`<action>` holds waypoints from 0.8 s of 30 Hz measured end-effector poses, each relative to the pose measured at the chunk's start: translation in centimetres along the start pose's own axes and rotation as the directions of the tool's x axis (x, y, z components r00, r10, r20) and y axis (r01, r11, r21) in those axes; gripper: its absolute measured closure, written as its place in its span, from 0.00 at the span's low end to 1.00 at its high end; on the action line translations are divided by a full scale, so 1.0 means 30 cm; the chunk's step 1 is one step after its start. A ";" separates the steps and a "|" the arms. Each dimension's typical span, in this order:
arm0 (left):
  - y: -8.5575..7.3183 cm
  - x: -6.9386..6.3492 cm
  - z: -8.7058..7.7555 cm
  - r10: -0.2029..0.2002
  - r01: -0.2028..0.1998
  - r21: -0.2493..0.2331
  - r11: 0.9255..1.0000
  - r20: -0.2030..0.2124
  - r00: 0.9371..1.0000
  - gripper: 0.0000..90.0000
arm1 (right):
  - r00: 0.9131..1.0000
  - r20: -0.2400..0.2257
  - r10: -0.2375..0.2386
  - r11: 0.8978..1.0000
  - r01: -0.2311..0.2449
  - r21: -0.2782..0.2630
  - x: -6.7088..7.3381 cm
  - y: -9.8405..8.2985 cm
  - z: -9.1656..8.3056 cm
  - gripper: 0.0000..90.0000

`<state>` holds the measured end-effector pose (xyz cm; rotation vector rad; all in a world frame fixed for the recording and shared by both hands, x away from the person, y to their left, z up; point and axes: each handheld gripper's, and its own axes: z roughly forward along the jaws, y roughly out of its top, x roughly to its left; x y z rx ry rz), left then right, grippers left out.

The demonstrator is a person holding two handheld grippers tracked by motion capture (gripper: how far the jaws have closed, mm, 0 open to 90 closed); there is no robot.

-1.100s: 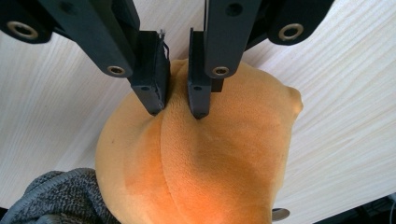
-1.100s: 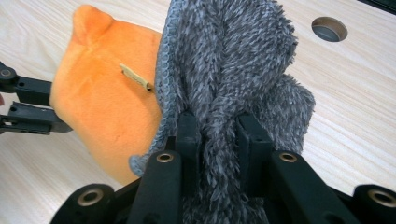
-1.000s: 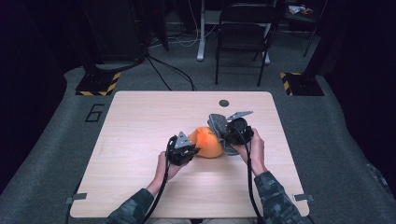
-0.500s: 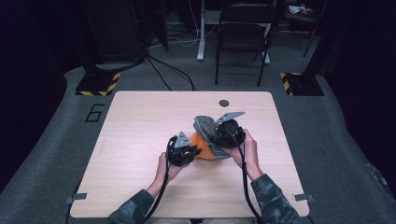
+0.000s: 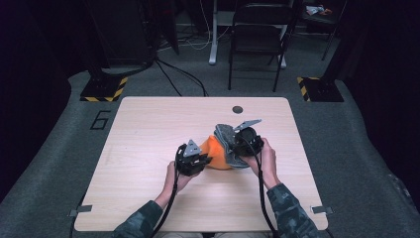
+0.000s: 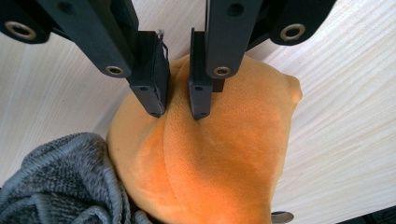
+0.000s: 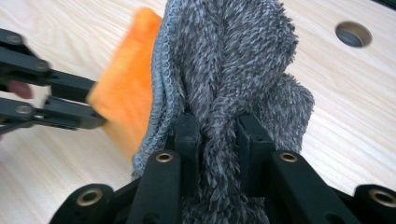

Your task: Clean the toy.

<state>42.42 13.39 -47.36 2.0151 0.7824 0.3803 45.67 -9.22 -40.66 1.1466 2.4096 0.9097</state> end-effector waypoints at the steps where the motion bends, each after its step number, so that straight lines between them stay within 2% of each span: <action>1: 0.000 0.003 -0.002 0.001 -0.001 0.008 1.000 0.007 1.000 0.87 | 1.000 0.010 0.004 1.000 -0.004 0.003 -0.008 -0.003 0.003 0.81; 3: -0.002 0.002 0.000 -0.012 0.012 0.003 1.000 0.005 1.000 0.87 | 1.000 0.016 0.020 1.000 -0.021 0.021 -0.025 -0.011 0.007 0.81; 5: -0.002 0.004 0.000 -0.001 0.001 0.004 1.000 0.002 1.000 0.87 | 0.999 0.021 0.035 0.999 -0.035 0.030 -0.041 -0.020 0.016 0.81; 16: -0.002 0.004 0.000 -0.002 0.002 0.010 1.000 0.008 1.000 0.87 | 0.994 0.053 0.095 0.990 -0.100 0.102 -0.111 -0.071 0.074 0.81; 18: -0.003 0.004 0.000 -0.003 0.003 0.009 1.000 0.008 1.000 0.87 | 0.992 0.055 0.117 0.984 -0.123 0.125 -0.116 -0.078 0.086 0.81; 20: -0.003 0.005 0.000 -0.002 0.002 0.010 1.000 0.005 1.000 0.87 | 0.991 0.083 0.107 0.983 -0.118 0.142 -0.125 -0.091 0.106 0.81; 22: -0.004 0.005 0.000 -0.003 0.003 0.008 1.000 0.004 1.000 0.87 | 0.989 0.098 0.107 0.975 -0.124 0.184 -0.131 -0.105 0.132 0.81; 24: -0.003 0.005 0.000 0.002 -0.002 0.006 1.000 0.000 1.000 0.87 | 0.990 0.094 0.106 0.970 -0.124 0.209 -0.140 -0.115 0.149 0.81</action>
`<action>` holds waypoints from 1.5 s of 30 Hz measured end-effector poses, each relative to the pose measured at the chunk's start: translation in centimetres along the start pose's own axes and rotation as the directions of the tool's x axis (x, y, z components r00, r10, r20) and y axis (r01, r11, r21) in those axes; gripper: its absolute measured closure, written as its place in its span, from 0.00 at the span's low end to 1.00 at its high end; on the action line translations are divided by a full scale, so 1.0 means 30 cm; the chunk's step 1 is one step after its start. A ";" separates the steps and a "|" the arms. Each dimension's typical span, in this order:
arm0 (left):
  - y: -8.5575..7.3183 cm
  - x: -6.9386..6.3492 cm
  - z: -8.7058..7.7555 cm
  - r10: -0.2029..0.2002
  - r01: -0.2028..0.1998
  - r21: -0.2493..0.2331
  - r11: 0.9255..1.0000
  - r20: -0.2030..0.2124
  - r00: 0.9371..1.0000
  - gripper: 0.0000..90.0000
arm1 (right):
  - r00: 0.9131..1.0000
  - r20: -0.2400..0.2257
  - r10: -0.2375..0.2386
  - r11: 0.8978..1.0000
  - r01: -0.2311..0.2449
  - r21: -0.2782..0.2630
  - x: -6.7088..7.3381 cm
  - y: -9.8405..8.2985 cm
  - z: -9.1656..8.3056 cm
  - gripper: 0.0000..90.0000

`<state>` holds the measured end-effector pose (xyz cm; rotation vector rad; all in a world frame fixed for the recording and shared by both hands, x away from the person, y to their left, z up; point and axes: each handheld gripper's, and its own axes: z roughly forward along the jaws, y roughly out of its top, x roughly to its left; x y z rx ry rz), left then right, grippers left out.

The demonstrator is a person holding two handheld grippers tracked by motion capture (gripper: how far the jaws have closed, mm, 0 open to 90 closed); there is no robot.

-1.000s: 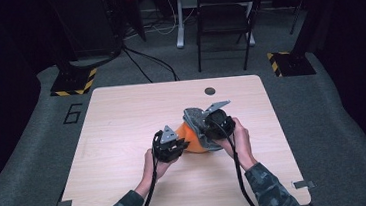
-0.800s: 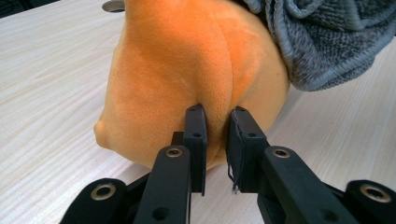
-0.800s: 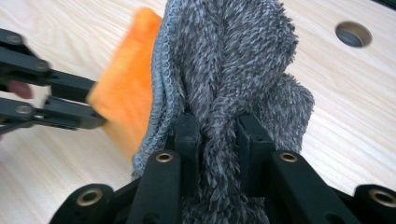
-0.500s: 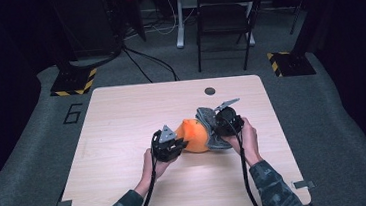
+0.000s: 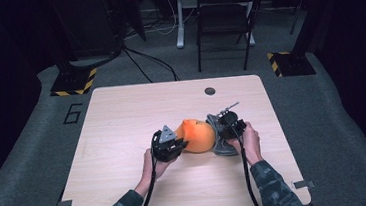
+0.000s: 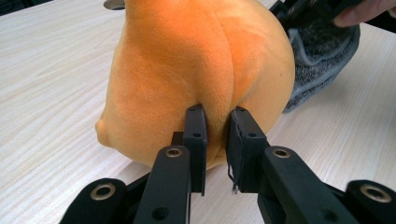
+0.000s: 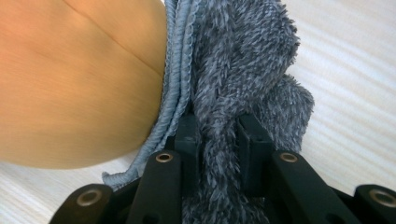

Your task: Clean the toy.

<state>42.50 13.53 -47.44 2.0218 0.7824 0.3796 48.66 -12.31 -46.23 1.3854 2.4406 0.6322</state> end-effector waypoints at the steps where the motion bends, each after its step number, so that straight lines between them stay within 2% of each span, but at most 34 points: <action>1: 0.000 0.001 -0.001 0.002 -0.002 0.001 1.000 0.000 1.000 0.87 | 1.000 0.001 -0.001 1.000 0.001 0.002 -0.003 0.000 0.000 0.81; 3: 0.000 0.002 -0.001 -0.001 0.001 -0.004 1.000 -0.001 1.000 0.87 | 1.000 0.000 0.004 1.000 -0.004 -0.010 -0.004 0.005 -0.019 0.81; 7: 0.000 0.000 -0.002 -0.005 0.005 -0.009 1.000 -0.003 1.000 0.87 | 1.000 0.009 -0.002 0.997 0.002 -0.071 -0.003 0.022 -0.093 0.81; 10: 0.001 -0.006 -0.001 0.004 -0.004 -0.008 1.000 -0.003 1.000 0.87 | 1.000 -0.016 -0.011 0.993 0.010 -0.118 0.009 0.037 -0.155 0.81; 15: 0.003 -0.008 -0.001 0.007 -0.007 -0.008 1.000 0.002 1.000 0.87 | 0.996 -0.071 -0.055 0.978 0.039 -0.205 0.064 0.062 -0.240 0.81; 17: 0.003 -0.010 -0.001 0.005 -0.005 -0.009 1.000 -0.001 1.000 0.87 | 0.992 -0.099 -0.077 0.970 0.052 -0.236 0.093 0.069 -0.257 0.81; 19: 0.003 -0.012 0.001 0.006 -0.006 -0.015 1.000 -0.002 1.000 0.87 | 0.988 -0.124 -0.097 0.967 0.064 -0.245 0.123 0.074 -0.268 0.81; 20: 0.003 -0.011 0.000 0.015 -0.015 -0.013 1.000 -0.005 1.000 0.87 | 0.984 -0.134 -0.115 0.962 0.076 -0.261 0.136 0.076 -0.266 0.81; 24: 0.004 -0.014 0.001 0.020 -0.020 -0.014 1.000 -0.006 1.000 0.87 | 0.975 -0.162 -0.152 0.960 0.107 -0.260 0.177 0.080 -0.247 0.81; 28: 0.004 -0.013 0.001 0.018 -0.018 -0.012 1.000 -0.006 1.000 0.87 | 0.980 -0.126 -0.157 0.966 0.126 -0.225 0.186 0.076 -0.213 0.81; 31: 0.003 -0.011 0.001 0.018 -0.018 -0.012 1.000 -0.006 1.000 0.87 | 0.984 -0.094 -0.148 0.970 0.126 -0.210 0.170 0.075 -0.211 0.81; 40: 0.002 -0.008 0.001 0.012 -0.012 -0.009 1.000 -0.005 1.000 0.87 | 0.993 -0.068 -0.095 0.986 0.085 -0.143 0.099 0.061 -0.177 0.81; 45: 0.002 -0.008 0.002 0.010 -0.010 -0.010 1.000 -0.004 1.000 0.87 | 0.997 -0.048 -0.054 0.994 0.049 -0.098 0.057 0.046 -0.137 0.81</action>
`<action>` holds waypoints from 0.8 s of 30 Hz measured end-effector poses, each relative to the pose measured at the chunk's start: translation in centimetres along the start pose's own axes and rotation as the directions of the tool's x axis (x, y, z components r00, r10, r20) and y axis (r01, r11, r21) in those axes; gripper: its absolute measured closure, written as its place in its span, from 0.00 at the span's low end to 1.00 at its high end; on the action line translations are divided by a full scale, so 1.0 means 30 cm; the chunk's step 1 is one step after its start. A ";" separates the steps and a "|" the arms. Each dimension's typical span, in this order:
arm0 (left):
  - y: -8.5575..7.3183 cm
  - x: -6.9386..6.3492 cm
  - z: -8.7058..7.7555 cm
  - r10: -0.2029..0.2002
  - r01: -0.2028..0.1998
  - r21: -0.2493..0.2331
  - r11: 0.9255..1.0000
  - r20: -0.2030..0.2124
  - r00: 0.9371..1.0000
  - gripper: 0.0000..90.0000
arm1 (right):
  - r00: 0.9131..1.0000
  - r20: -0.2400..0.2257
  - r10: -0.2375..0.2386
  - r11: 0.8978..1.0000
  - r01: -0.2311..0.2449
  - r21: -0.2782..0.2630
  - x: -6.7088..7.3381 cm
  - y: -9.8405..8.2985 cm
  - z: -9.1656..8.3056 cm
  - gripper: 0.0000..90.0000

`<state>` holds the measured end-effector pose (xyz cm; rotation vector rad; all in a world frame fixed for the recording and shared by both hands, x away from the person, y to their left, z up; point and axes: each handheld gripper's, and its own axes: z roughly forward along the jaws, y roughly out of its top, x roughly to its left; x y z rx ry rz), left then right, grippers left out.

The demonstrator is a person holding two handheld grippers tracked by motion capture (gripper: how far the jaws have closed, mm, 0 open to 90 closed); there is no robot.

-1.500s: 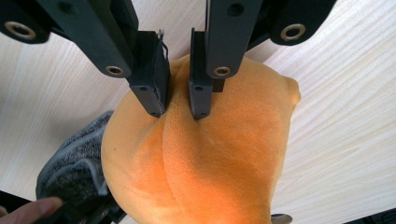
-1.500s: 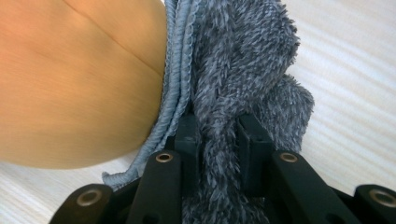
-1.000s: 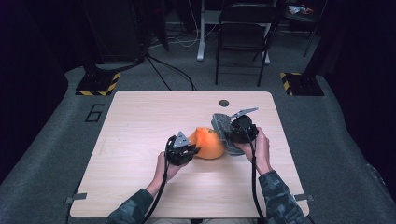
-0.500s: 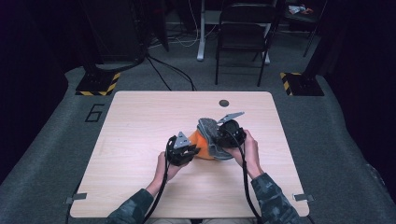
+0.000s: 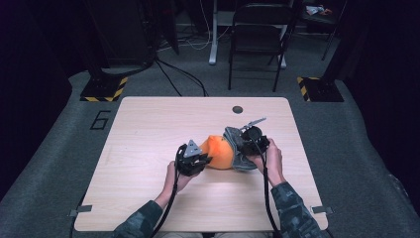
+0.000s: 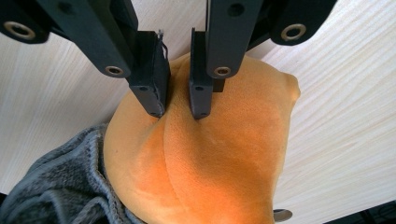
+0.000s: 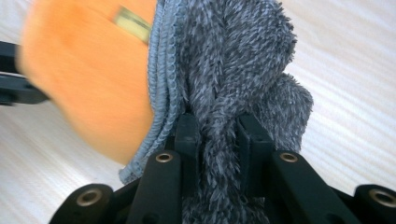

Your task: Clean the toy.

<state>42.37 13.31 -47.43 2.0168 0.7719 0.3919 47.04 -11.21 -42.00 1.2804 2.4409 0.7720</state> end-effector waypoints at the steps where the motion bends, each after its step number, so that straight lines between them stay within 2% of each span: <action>1: 0.000 0.000 0.000 0.001 -0.001 0.000 1.000 0.000 1.000 0.87 | 1.000 0.006 0.017 1.000 -0.017 0.010 -0.006 -0.005 0.007 0.81; 9: 0.000 0.002 -0.001 0.001 -0.001 0.006 1.000 0.005 1.000 0.87 | 0.998 0.026 0.066 0.996 -0.067 0.059 -0.050 -0.040 0.075 0.81; 15: 0.000 0.003 -0.001 -0.001 0.001 0.008 1.000 0.004 1.000 0.87 | 0.998 0.029 0.061 0.994 -0.064 0.089 -0.060 -0.058 0.122 0.81; 18: -0.001 0.008 -0.003 0.006 -0.006 0.006 1.000 -0.006 1.000 0.87 | 0.997 0.035 0.064 0.994 -0.067 0.087 -0.063 -0.051 0.100 0.81; 22: -0.003 0.014 -0.003 -0.009 0.009 0.002 1.000 -0.001 1.000 0.87 | 0.998 0.043 0.048 0.998 -0.049 0.028 -0.064 -0.026 0.020 0.81; 24: -0.003 0.013 -0.002 -0.005 0.005 0.003 1.000 -0.003 1.000 0.86 | 0.999 0.026 0.043 0.999 -0.043 0.005 -0.056 -0.009 -0.025 0.81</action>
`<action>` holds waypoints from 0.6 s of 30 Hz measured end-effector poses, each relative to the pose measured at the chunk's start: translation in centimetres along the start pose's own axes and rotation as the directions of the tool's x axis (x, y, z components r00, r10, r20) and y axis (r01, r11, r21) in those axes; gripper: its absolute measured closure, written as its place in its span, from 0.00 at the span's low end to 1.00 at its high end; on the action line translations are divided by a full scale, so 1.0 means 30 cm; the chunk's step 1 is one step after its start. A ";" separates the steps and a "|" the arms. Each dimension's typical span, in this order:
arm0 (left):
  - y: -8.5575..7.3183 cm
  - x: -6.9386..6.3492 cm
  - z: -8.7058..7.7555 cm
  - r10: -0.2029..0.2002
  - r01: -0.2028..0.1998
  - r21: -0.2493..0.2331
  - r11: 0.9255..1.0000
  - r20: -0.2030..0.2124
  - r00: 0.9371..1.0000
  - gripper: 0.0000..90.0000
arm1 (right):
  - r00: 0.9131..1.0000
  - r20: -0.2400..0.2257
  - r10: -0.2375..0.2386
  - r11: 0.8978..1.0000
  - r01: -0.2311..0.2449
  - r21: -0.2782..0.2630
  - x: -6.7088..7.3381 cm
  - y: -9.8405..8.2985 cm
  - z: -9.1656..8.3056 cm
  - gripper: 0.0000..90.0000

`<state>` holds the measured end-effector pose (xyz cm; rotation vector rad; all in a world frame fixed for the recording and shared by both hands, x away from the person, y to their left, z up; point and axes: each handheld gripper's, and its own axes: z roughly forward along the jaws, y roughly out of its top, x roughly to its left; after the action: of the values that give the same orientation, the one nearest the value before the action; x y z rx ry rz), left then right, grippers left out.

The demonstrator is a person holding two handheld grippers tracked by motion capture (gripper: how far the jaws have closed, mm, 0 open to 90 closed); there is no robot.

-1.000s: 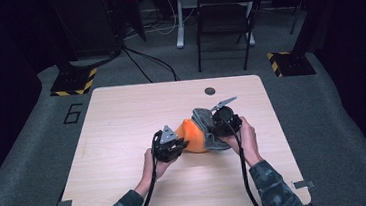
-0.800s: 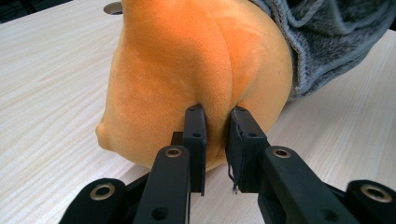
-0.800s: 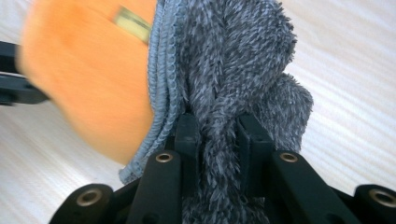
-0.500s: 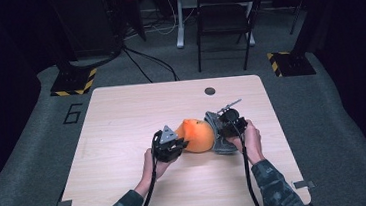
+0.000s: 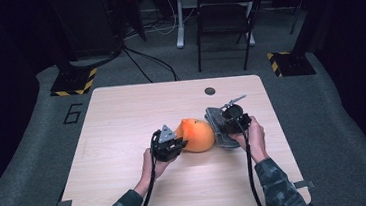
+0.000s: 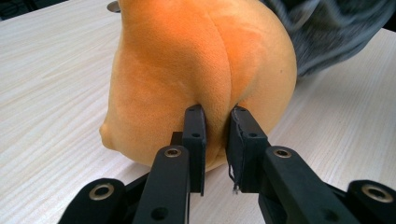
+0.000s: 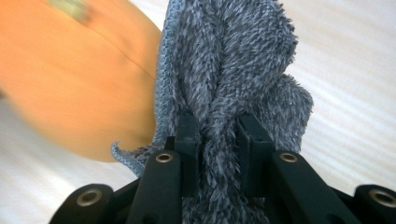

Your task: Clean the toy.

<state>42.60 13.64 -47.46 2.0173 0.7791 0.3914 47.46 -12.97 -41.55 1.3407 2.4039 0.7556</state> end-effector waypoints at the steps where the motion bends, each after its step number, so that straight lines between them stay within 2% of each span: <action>1: 0.001 0.000 -0.001 0.001 -0.001 0.005 1.000 0.003 1.000 0.86 | 1.000 -0.016 0.001 1.000 -0.001 -0.016 0.008 0.007 -0.018 0.81; 2: 0.000 0.000 0.000 0.001 -0.001 0.002 1.000 0.000 1.000 0.86 | 0.999 -0.047 -0.014 1.000 0.013 -0.023 0.014 0.014 -0.033 0.81; 4: 0.000 0.001 0.000 -0.004 0.004 -0.002 1.000 -0.001 1.000 0.86 | 0.998 -0.052 -0.044 0.998 0.042 -0.041 0.040 0.023 -0.054 0.81; 7: 0.000 0.005 -0.001 -0.005 0.005 0.003 1.000 -0.002 1.000 0.86 | 0.993 -0.085 -0.079 0.997 0.078 -0.016 0.078 0.030 -0.043 0.81; 9: -0.001 0.008 -0.002 -0.004 0.004 0.004 1.000 -0.005 1.000 0.85 | 0.995 -0.072 -0.074 0.997 0.075 0.006 0.099 0.026 -0.016 0.81; 10: -0.001 0.009 -0.001 -0.006 0.006 0.002 1.000 -0.008 1.000 0.85 | 0.993 -0.071 -0.089 0.996 0.090 0.007 0.100 0.023 -0.003 0.81; 13: 0.004 0.010 -0.005 0.015 -0.014 0.012 1.000 -0.019 1.000 0.81 | 0.995 -0.061 -0.084 0.996 0.083 -0.009 0.096 0.018 0.013 0.81; 16: 0.009 0.007 -0.006 0.035 -0.034 0.037 0.999 -0.022 0.999 0.70 | 0.996 -0.051 -0.075 0.997 0.074 -0.020 0.090 0.017 0.014 0.81; 18: 0.008 0.001 0.000 0.032 -0.031 0.040 0.999 -0.027 0.999 0.62 | 0.996 -0.043 -0.074 0.997 0.073 -0.033 0.086 0.015 0.018 0.81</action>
<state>42.71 13.55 -47.27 2.0667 0.7783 0.4258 46.67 -10.42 -41.72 1.2293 2.4505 0.8077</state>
